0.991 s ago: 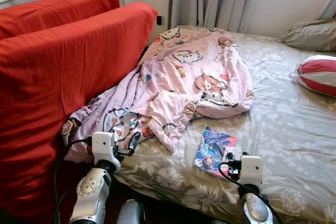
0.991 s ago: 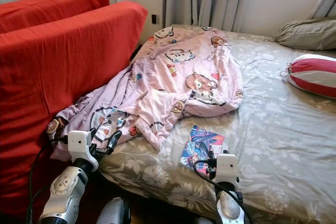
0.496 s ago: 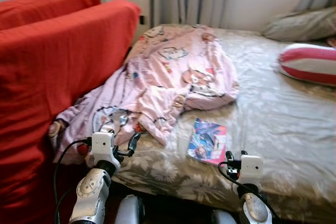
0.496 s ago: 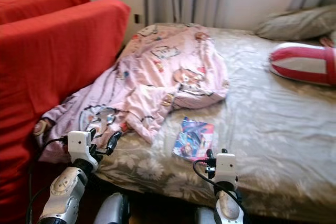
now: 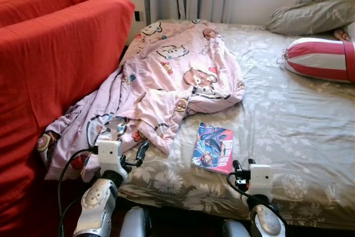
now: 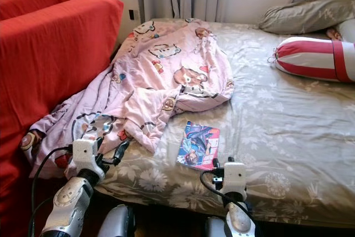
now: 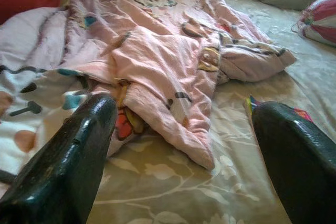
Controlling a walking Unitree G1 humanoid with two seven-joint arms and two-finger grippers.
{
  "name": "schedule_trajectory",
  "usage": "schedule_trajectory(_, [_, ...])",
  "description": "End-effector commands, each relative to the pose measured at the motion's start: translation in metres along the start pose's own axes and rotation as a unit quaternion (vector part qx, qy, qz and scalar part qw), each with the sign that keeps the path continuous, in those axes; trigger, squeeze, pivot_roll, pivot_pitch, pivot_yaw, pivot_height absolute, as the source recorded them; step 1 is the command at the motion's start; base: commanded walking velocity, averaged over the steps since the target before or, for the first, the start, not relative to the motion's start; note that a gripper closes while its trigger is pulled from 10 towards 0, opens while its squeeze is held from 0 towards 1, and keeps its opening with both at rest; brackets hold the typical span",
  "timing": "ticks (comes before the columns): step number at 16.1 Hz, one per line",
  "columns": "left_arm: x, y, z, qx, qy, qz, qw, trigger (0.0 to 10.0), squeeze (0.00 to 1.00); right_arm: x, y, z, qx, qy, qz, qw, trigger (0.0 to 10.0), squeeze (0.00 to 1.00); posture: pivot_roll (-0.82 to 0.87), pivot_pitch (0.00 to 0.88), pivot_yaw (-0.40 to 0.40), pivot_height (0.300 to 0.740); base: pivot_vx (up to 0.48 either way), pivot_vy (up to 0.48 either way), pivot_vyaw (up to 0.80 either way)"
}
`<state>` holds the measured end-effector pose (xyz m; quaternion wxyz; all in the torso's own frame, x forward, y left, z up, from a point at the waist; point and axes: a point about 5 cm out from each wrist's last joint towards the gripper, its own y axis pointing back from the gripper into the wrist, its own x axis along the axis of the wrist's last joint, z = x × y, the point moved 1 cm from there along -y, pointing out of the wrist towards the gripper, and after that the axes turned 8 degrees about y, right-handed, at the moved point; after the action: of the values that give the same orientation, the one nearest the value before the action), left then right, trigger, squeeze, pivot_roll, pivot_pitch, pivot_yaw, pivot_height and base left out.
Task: Clean up the room
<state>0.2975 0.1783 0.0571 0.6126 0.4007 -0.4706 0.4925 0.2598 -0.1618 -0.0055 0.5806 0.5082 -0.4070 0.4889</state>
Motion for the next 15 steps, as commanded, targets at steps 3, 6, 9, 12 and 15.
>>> schedule_trajectory(3, [0.0022, 0.0, -0.0002, -0.006, -0.007, -0.001, 1.0, 10.0, 0.0, 0.0015, -0.0001, -0.0062, 0.013, -0.007, 0.006, 1.0, 10.0, 0.0, -0.01, 0.021, -0.006, 0.601, 0.287, 0.0, 0.19])
schedule_trajectory(6, [0.0019, 0.0002, 0.0004, -0.007, -0.007, -0.002, 1.0, 10.0, 0.0, -0.0001, 0.0003, -0.0052, 0.013, -0.003, 0.002, 1.0, 10.0, 0.0, -0.01, 0.024, -0.004, 0.601, 0.289, 0.0, 0.0])
schedule_trajectory(9, [0.0012, -0.0002, 0.0024, -0.01, -0.006, -0.004, 1.0, 10.0, 0.0, -0.0022, -0.0004, -0.003, 0.007, -0.002, -0.006, 1.0, 10.0, 0.0, -0.01, 0.027, -0.003, 0.601, 0.289, 0.0, 0.0])
schedule_trajectory(12, [0.0018, -0.0002, 0.0028, -0.012, -0.005, -0.004, 1.0, 10.0, 0.0, -0.0012, -0.0024, -0.0057, 0.016, 0.001, -0.008, 1.0, 10.0, 0.0, -0.01, 0.035, 0.001, 0.601, 0.3, 0.0, 0.0])
schedule_trajectory(15, [0.0023, 0.0003, 0.0022, -0.011, -0.005, -0.004, 1.0, 10.0, 0.0, -0.0059, -0.0065, -0.0072, 0.021, 0.01, -0.037, 0.999, 10.0, 0.0, 0.0, 0.048, 0.003, 0.601, 0.201, 0.0, 0.0])
